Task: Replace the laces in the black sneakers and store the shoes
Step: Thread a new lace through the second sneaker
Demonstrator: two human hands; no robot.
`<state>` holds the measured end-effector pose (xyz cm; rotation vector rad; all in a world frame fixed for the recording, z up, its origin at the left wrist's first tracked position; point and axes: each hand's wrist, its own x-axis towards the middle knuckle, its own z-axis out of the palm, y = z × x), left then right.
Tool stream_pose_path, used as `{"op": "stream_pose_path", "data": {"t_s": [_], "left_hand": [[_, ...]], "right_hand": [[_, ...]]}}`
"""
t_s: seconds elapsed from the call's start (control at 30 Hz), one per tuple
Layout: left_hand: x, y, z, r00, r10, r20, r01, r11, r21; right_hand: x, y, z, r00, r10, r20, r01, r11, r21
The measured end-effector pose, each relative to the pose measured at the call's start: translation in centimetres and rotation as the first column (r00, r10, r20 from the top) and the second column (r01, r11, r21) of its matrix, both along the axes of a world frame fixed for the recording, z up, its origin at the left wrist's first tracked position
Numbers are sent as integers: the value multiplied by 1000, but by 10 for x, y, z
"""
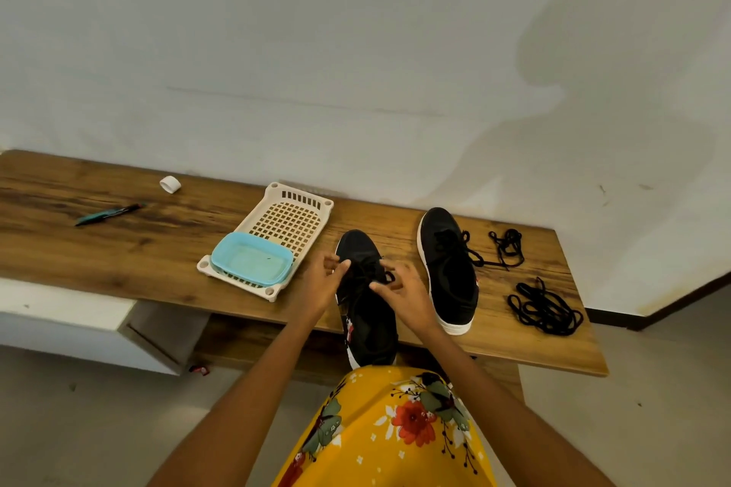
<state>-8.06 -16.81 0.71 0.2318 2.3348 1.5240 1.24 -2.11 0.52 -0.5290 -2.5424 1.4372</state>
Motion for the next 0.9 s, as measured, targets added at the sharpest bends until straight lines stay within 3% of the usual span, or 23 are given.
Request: {"op": "stream_pose_path", "data": {"t_s": [0.07, 0.13, 0.2, 0.33, 0.47, 0.67, 0.9], "left_hand": [[8, -4, -1, 997, -77, 22, 77, 997, -13], [12, -6, -1, 994, -100, 31, 101, 995, -11], [14, -6, 1, 992, -117, 45, 118, 993, -20], [19, -1, 7, 994, -105, 15, 105, 994, 12], [26, 0, 8, 999, -24, 30, 21, 994, 104], [32, 3, -4, 990, 108, 90, -113, 992, 53], [33, -1, -8, 960, 208, 189, -218, 975, 33]], "right_hand": [[7, 2, -2, 970, -240, -42, 234, 966, -108], [14, 5, -7, 929, -369, -33, 361, 923, -134], [20, 6, -9, 948, -317, 21, 317, 939, -136], [21, -3, -4, 993, -63, 100, 73, 992, -100], [15, -9, -2, 992, -107, 71, 111, 993, -46], [14, -7, -2, 971, -207, 121, 208, 978, 8], [15, -6, -14, 946, -283, 159, 308, 938, -159]]}}
